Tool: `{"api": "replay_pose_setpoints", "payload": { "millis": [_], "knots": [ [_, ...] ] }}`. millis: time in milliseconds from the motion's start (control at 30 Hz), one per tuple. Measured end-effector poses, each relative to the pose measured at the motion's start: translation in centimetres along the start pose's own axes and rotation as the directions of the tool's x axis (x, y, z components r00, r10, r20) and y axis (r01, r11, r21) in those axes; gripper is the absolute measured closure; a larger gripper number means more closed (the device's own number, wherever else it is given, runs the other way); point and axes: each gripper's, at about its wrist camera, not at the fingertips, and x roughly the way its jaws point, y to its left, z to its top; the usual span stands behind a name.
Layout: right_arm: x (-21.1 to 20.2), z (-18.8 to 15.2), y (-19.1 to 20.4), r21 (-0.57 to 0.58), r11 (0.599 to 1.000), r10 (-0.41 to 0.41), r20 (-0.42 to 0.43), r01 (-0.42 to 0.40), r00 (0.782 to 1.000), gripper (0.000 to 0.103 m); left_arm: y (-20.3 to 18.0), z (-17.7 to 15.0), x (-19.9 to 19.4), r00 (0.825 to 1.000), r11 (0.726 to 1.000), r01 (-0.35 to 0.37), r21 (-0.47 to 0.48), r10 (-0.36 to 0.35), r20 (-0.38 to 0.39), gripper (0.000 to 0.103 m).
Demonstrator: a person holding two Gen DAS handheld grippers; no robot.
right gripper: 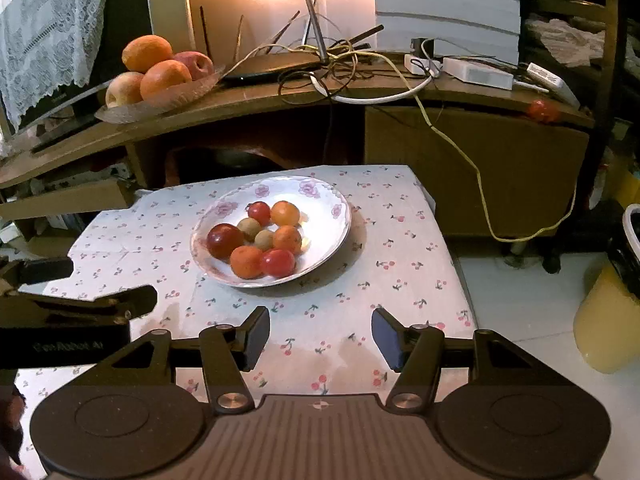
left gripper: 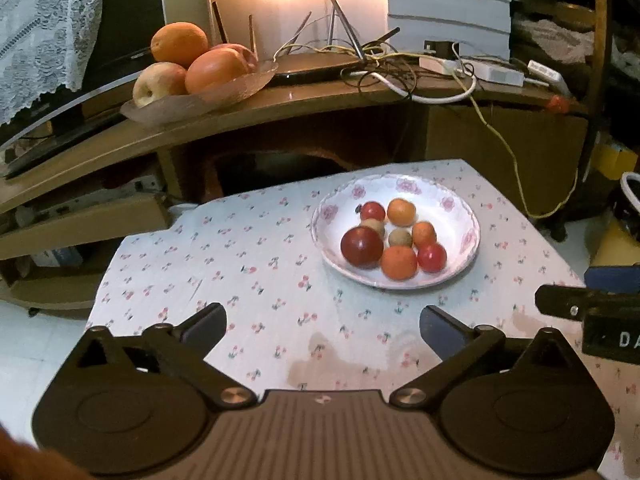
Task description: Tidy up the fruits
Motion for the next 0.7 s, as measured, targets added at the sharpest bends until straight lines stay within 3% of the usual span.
{"api": "replay_pose_setpoints", "payload": {
  "millis": [700],
  "knots": [
    [-4.2,-5.1,1.4,0.008,1.000,0.012,-0.039,-0.011,0.999,0.042,0.3,-5.0,-3.3,0.995,0.998,0.032,-0.056,-0.037,-0.090,0.000]
  ]
}}
